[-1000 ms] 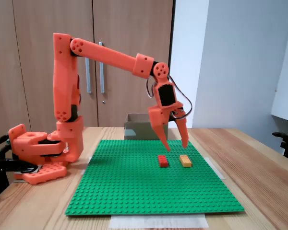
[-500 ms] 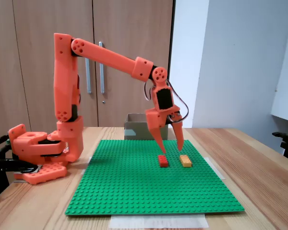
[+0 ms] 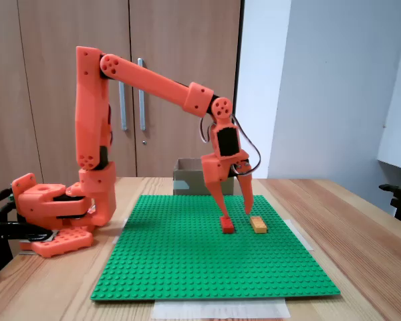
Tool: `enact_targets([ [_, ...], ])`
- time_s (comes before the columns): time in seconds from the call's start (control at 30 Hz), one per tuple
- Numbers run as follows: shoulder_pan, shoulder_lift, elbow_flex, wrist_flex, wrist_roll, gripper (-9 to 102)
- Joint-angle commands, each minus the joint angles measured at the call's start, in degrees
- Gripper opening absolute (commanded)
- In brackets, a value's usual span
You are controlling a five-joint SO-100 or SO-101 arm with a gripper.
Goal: Pick the yellow lego block and put it in the box.
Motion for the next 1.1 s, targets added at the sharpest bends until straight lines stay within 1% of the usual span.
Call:
enact_targets([
  [0.0, -0.3, 0.4, -0.5, -0.4, 0.5, 17],
  [0.3, 0.2, -1.6, -1.9, -0.1, 0.6, 17],
  [0.7, 1.6, -0.1, -3.7, 0.4, 0.0, 17],
  [1.07, 0.9, 2.2, -6.9, 6.8, 1.1, 17],
])
